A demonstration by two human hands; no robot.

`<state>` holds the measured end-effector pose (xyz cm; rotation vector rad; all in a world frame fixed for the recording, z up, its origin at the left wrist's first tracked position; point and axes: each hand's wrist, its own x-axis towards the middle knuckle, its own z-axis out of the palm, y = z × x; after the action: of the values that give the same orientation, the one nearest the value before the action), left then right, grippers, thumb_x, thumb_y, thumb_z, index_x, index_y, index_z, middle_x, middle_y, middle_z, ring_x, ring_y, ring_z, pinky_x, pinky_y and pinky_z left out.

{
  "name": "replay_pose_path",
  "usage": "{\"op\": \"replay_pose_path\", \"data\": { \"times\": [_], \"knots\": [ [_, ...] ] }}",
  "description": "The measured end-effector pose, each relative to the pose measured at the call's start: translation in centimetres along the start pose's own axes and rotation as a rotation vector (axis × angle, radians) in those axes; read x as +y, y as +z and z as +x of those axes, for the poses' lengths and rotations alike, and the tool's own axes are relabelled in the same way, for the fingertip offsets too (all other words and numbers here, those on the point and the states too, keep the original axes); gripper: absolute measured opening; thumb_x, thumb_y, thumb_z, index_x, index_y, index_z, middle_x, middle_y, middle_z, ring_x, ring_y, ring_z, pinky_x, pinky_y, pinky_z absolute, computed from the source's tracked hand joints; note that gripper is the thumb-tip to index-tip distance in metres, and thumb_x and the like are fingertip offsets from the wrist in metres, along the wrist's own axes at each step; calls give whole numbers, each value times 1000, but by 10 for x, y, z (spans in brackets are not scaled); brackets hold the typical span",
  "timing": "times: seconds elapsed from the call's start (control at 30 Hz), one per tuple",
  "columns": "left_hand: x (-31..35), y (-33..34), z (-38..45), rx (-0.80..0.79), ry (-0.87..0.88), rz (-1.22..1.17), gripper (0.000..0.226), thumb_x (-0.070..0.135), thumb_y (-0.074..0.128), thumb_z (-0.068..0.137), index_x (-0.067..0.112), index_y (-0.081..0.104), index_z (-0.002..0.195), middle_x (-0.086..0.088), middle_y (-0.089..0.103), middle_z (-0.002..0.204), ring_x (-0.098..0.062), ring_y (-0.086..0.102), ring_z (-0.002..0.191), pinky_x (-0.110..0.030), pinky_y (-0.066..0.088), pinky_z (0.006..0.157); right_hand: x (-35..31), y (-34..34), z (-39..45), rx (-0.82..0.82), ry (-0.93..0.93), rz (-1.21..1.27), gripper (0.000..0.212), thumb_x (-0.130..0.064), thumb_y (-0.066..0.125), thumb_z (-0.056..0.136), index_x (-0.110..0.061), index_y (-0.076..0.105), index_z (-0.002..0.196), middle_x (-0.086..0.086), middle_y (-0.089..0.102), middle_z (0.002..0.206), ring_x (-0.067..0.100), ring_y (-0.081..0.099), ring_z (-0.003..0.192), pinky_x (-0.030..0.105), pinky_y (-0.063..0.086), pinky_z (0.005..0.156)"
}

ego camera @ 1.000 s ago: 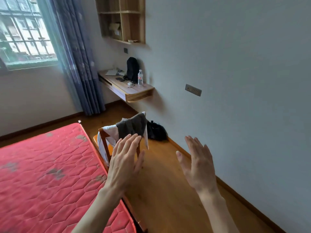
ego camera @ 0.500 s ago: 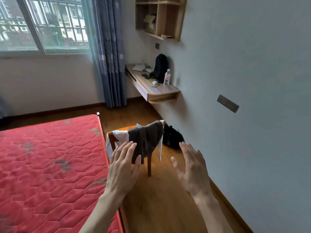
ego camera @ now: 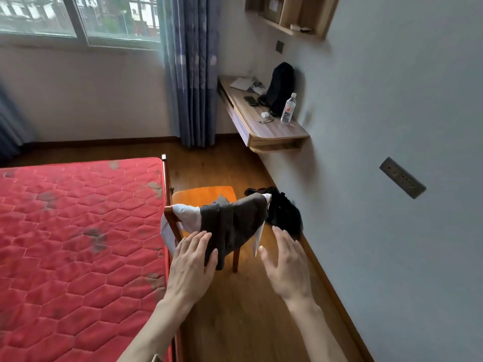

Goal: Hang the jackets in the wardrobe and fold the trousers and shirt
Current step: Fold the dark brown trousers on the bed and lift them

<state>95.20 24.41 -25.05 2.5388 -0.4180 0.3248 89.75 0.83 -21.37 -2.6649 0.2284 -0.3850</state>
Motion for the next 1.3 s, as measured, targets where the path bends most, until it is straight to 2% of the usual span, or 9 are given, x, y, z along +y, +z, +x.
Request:
{"op": "replay_pose_path", "data": {
  "times": [0.2, 0.37, 0.53, 0.73, 0.87, 0.97, 1.03, 1.17, 1.3],
  "knots": [
    [-9, 61, 34, -118, -249, 7, 54, 39, 62, 101, 13, 55, 147, -7, 62, 145, -26, 53, 139, -44, 44, 115, 38, 51, 68, -113, 135, 163, 71, -50, 57, 103, -27, 28, 163, -2, 38, 166, 18, 39, 151, 33, 35, 119],
    [-24, 113, 60, -337, -745, -123, 89, 54, 64, 95, 9, 24, 160, -16, 47, 154, -36, 47, 141, -50, 46, 110, 74, 97, 125, -299, 341, 436, 79, -48, 66, 99, -26, 26, 163, 1, 33, 168, 21, 34, 153, 40, 34, 120],
    [-50, 169, 82, -276, -1013, -290, 109, 46, 86, 77, 7, 25, 158, -21, 41, 155, -41, 38, 147, -52, 38, 116, 109, 138, 173, -406, 478, 624, 87, -36, 78, 93, -22, 29, 163, -1, 37, 165, 20, 35, 152, 37, 32, 121],
    [-63, 197, 82, -333, -1008, -465, 14, 19, 63, 98, 13, 67, 109, -10, 73, 106, -33, 69, 104, -40, 57, 83, 135, 165, 188, -516, 497, 623, 67, -31, 81, 91, -24, 47, 147, 3, 65, 131, 25, 61, 128, 36, 49, 103],
    [-49, 192, 78, -331, -889, -536, 18, 15, 48, 106, 12, 58, 122, -1, 66, 119, -20, 62, 111, -29, 46, 88, 139, 167, 195, -542, 467, 525, 65, -38, 80, 91, -24, 52, 148, 11, 52, 145, 32, 48, 138, 48, 41, 115],
    [-35, 179, 71, -272, -868, -674, 17, 22, 43, 111, 24, 57, 119, 11, 65, 116, -5, 62, 111, -13, 47, 84, 133, 164, 198, -548, 478, 649, 59, -26, 82, 91, -17, 52, 141, 10, 57, 142, 25, 56, 128, 22, 49, 96],
    [-24, 166, 72, -247, -893, -811, 17, 24, 46, 111, 24, 62, 104, 3, 69, 105, -12, 66, 101, -24, 55, 84, 128, 158, 195, -527, 500, 729, 56, -22, 83, 90, -19, 48, 132, 7, 64, 131, 16, 64, 111, 9, 51, 75],
    [3, 117, 98, -257, -856, -1159, 19, 25, 57, 107, 21, 64, 91, -11, 66, 96, -22, 64, 92, -38, 52, 83, 121, 134, 186, -551, 537, 893, 60, -37, 87, 84, -22, 52, 130, -2, 71, 122, 11, 70, 103, 27, 56, 87],
    [28, 62, 140, -156, -745, -1409, 13, 22, 61, 105, 10, 58, 101, -12, 65, 91, -19, 66, 81, -29, 57, 71, 113, 94, 163, -799, 519, 1057, 66, -38, 86, 84, -15, 60, 140, 4, 75, 126, 24, 72, 117, 50, 54, 107]
  ]
}}
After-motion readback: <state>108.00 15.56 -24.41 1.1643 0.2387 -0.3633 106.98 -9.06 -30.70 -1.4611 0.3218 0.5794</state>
